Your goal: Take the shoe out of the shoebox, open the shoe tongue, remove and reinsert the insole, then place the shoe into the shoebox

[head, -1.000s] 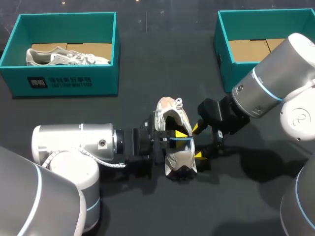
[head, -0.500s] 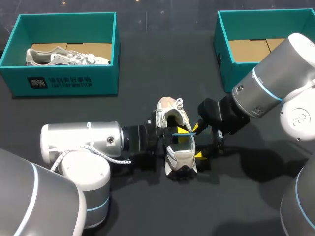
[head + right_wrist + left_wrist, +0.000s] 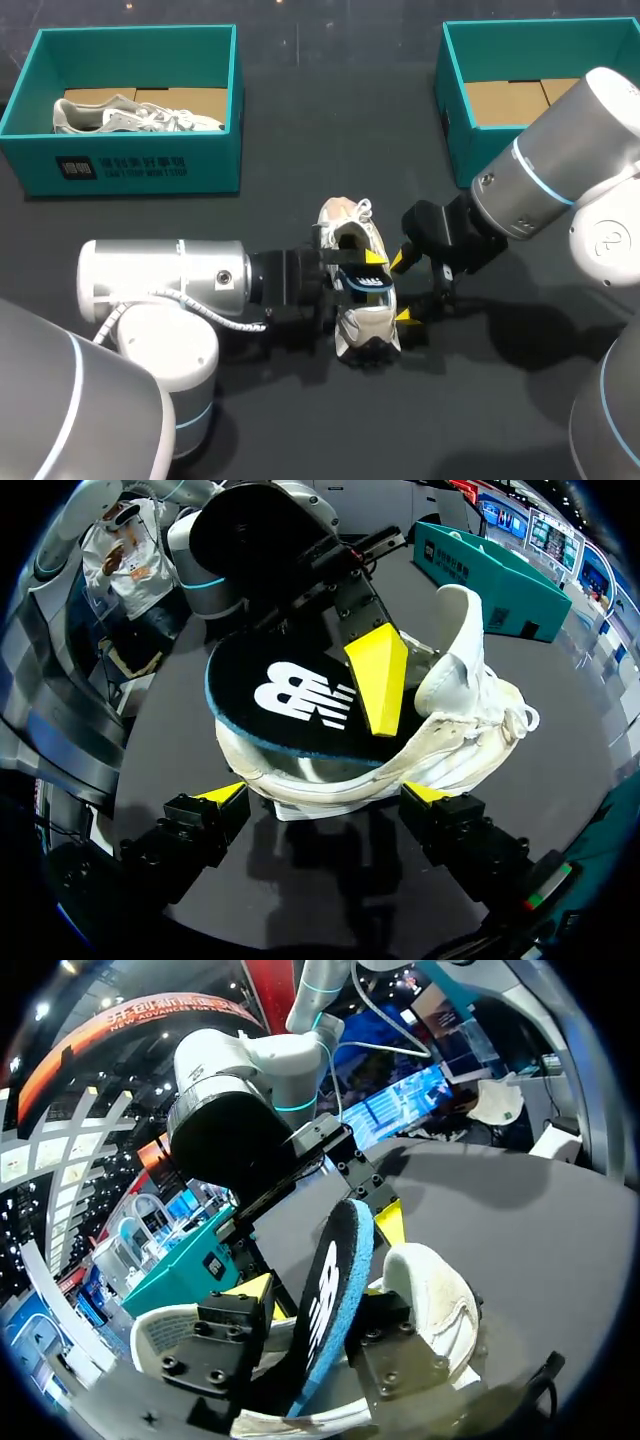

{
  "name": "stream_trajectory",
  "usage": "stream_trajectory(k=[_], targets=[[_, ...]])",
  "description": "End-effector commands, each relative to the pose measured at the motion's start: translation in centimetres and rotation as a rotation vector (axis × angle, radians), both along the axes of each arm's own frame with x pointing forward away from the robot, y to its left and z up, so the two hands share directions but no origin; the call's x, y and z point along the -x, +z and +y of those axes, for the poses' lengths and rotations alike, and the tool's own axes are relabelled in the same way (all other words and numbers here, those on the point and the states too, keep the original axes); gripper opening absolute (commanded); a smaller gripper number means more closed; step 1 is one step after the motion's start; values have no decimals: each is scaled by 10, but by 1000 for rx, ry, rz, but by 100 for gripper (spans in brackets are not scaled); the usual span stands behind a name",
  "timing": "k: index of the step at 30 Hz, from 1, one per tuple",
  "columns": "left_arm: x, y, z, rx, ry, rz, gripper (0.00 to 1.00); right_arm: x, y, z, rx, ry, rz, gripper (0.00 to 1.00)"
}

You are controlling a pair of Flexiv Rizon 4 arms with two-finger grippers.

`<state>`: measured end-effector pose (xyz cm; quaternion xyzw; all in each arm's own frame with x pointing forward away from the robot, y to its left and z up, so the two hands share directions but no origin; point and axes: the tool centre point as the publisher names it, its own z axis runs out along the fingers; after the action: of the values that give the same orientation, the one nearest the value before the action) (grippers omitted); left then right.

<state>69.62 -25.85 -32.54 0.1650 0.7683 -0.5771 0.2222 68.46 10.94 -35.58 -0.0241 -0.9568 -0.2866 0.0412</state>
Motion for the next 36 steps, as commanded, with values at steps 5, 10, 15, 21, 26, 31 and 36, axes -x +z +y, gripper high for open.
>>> stream_trajectory(k=[5,10,15,21,26,31,36], targets=[[6,5,19,-13,4,1,33,1,-1,1,1,-2,-2,100],[6,1,10,-4,-13,-3,0,1,-1,1,1,-2,-2,100],[-5,-10,8,-57,11,-39,0,1,-1,1,1,-2,-2,100],[-19,-19,10,-84,44,-32,0,1,-1,1,1,-2,-2,100],[-26,-25,10,-100,67,-27,0,1,-1,1,1,-2,-2,100],[-20,-18,15,-86,50,-2,4,1,-1,1,1,-2,-2,100],[-9,-2,23,-52,23,17,37,1,-1,1,1,-2,-2,100]])
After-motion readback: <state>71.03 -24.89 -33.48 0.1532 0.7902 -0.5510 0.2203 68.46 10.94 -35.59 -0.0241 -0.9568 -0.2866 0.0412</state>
